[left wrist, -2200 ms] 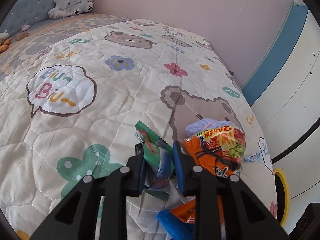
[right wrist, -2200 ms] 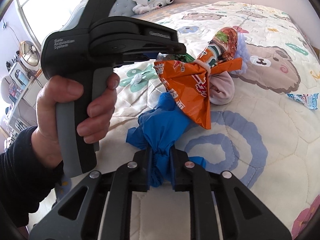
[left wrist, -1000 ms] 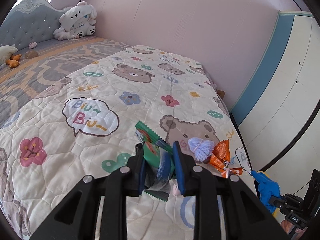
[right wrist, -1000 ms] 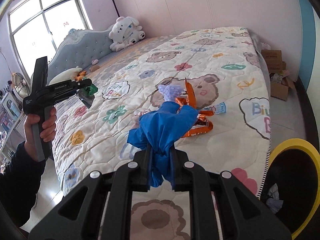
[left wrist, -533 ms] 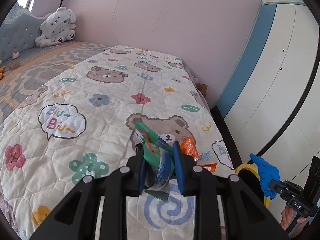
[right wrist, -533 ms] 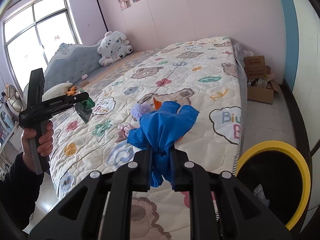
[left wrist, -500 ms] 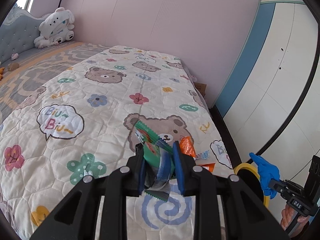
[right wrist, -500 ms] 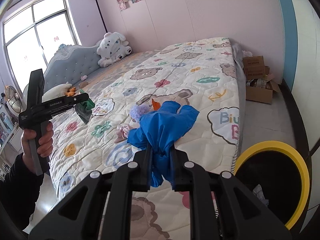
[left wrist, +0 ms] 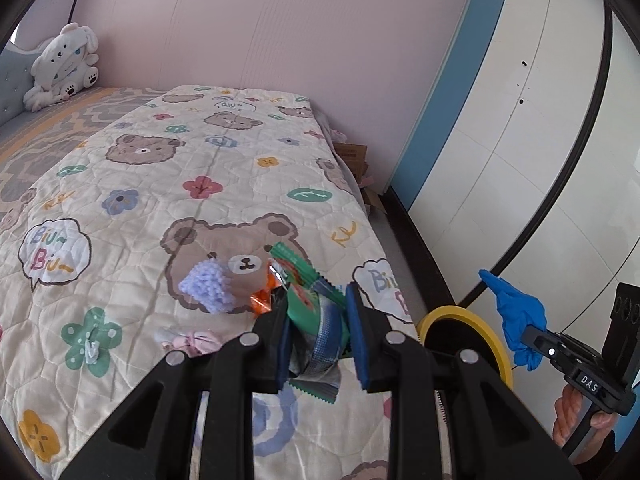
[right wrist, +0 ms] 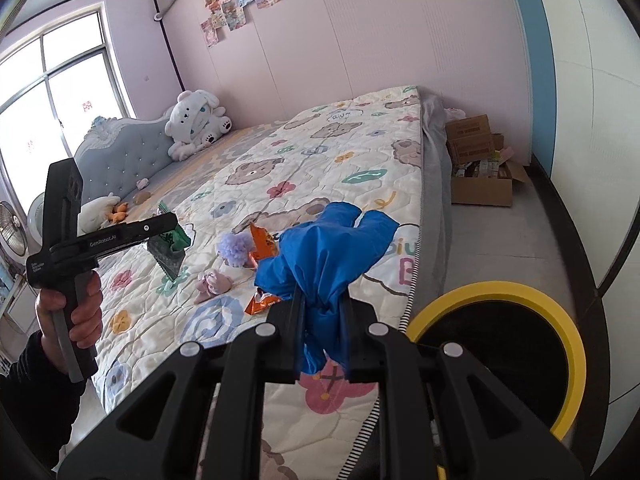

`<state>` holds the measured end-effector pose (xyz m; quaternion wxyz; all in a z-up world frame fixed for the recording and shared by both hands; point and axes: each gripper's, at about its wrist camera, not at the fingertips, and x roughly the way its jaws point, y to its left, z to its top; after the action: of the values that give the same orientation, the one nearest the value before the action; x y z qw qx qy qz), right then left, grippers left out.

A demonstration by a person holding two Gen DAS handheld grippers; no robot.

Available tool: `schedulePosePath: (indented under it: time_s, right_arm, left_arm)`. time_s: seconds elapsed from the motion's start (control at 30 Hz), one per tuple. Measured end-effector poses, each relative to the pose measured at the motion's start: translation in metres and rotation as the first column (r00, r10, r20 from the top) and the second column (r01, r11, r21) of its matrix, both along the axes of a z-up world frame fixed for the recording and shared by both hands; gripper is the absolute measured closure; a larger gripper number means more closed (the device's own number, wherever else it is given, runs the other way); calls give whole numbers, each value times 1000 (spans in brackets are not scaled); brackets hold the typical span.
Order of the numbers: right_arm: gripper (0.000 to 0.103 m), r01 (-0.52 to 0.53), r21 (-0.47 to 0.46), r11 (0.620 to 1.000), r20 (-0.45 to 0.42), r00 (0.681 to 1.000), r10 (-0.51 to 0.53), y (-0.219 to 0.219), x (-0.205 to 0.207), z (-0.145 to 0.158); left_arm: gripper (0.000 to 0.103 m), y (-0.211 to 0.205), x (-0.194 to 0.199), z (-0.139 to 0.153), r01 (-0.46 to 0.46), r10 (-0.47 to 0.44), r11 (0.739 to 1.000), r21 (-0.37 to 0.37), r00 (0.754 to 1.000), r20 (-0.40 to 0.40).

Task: Collect trash
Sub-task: 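Carry the green wrapper and blue glove toward the yellow-rimmed bin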

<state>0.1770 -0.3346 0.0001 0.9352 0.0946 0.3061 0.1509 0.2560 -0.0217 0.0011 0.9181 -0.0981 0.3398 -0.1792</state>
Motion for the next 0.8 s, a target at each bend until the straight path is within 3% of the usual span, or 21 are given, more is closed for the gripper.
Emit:
schedulePosePath:
  time_s: [0.47,0.8]
  right_arm:
    - [90,104,1,995,-13,994,-104,-59,-7,-8]
    - [90,185,14,983,-29,982,-184,-100,-8,-18]
  left_arm:
    - [80,-98,5,-9,162,-162,987,18,987,-16]
    - [80,-155,17,-38,222,-221,975,1,971,-89]
